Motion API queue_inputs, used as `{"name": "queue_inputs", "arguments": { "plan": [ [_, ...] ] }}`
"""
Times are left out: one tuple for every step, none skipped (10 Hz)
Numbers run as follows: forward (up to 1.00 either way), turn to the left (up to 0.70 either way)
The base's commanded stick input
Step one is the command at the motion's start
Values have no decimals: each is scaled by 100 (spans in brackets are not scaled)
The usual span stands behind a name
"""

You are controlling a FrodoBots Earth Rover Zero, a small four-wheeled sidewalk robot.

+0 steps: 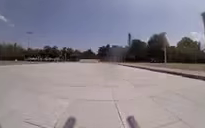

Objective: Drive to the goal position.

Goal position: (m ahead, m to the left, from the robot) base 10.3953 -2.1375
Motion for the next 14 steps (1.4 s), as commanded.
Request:
{"name": "queue_inputs", "arguments": {
  "plan": [
    [100, 0],
    [100, 0],
    [100, 0],
    [100, 0],
    [100, 0],
    [100, 0],
    [100, 0],
    [100, 0],
    [100, 0],
    [100, 0],
    [100, 0],
    [100, 0],
    [100, 0],
    [100, 0]
  ]
}}
